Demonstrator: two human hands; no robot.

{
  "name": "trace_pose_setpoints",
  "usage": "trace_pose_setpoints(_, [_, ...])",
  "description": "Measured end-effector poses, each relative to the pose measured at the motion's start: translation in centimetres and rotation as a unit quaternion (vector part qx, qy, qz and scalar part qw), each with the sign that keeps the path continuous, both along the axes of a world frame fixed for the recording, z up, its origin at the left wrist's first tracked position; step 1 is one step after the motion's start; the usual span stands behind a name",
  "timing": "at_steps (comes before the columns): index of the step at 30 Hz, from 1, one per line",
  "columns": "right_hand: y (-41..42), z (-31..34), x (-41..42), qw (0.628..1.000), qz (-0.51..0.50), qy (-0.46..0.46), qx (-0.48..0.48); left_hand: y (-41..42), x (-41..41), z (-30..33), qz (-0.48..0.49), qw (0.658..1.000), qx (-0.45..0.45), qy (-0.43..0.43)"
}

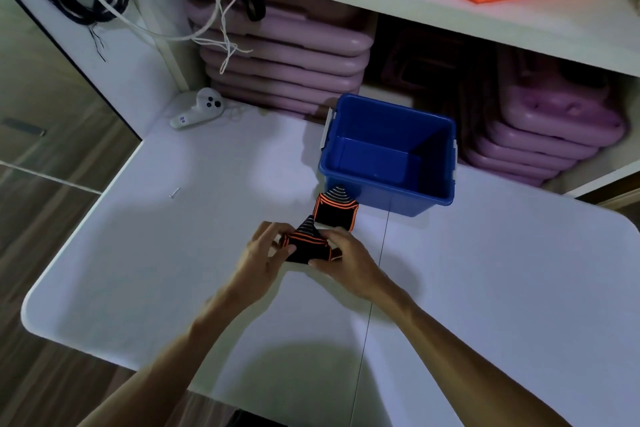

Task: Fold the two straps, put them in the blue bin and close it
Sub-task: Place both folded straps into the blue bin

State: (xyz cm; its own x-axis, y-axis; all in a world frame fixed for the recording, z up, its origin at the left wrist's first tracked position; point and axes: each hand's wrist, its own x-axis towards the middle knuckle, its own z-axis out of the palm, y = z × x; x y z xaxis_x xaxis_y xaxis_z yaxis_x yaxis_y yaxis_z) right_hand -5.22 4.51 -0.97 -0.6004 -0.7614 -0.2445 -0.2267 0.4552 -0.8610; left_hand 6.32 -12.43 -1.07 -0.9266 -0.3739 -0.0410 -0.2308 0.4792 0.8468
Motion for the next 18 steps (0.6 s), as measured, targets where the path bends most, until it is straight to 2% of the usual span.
trace_pose_setpoints(3, [0.8,2.8,-1.5,0.997,-0.024,0.064,-0.042,0.2,-2.3,2.6,-0.026,0.996,-0.021,0.079])
trace_pose_setpoints(7, [1.6,6.9,-5.1,0.984,-0.036,0.169,-0.043,-0.2,-6.5,6.3,-0.045,0.991,-0.021,0.128])
trace_pose_setpoints(11, [1.8,9.2,-9.5,0.951,-0.103,0.292,-0.023,-1.5,-12.1,8.3,-0.027,0.984,-0.071,0.164])
trace_pose_setpoints(13, [1.6,9.6,-11.7,0.946,-0.120,0.300,-0.021,-2.2,-15.2,7.7,-0.011,0.984,-0.114,0.139])
trace_pose_setpoints(15, [1.2,9.3,-13.7,0.953,-0.117,0.279,-0.014,-2.9,-17.8,6.4,-0.018,0.986,-0.151,0.070])
trace_pose_setpoints(18, [-0.4,7.8,-16.0,0.957,-0.088,0.270,0.054,-3.2,-19.8,4.2,-0.054,0.982,-0.183,-0.007])
